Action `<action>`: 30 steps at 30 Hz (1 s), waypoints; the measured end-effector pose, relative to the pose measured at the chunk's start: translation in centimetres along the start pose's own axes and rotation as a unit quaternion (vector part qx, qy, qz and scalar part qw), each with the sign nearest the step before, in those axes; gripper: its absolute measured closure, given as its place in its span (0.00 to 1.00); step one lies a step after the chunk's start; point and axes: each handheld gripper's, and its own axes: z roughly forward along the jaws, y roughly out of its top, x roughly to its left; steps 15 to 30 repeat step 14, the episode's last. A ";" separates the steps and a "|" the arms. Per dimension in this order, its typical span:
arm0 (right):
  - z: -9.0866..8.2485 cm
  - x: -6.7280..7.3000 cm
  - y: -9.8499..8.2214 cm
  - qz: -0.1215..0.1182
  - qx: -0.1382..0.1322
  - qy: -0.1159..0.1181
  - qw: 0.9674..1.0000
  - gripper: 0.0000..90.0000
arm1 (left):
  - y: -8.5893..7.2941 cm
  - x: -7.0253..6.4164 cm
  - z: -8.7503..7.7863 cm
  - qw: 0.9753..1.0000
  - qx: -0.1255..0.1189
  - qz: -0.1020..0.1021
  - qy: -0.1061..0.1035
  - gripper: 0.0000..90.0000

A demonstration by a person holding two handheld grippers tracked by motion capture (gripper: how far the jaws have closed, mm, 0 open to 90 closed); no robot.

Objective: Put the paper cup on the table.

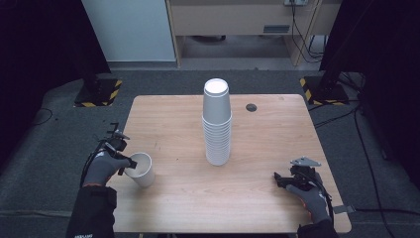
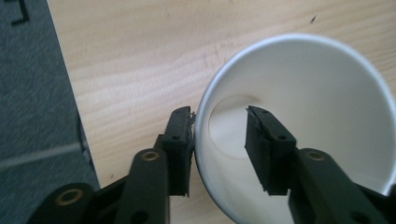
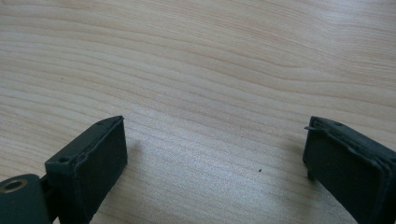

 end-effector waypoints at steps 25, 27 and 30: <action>0.0 0.0 0.0 0.001 0.000 -0.001 1.000 0.07 | -3.9 0.2 -1.1 0.958 -0.287 -0.008 -0.017 0.47; 0.0 0.0 0.0 0.001 0.000 -0.001 1.000 0.07 | -3.9 0.2 -1.1 0.958 -0.287 -0.008 -0.017 0.47; 0.0 0.0 0.0 0.001 0.000 -0.001 1.000 0.07 | -3.9 0.2 -1.1 0.958 -0.287 -0.008 -0.017 0.47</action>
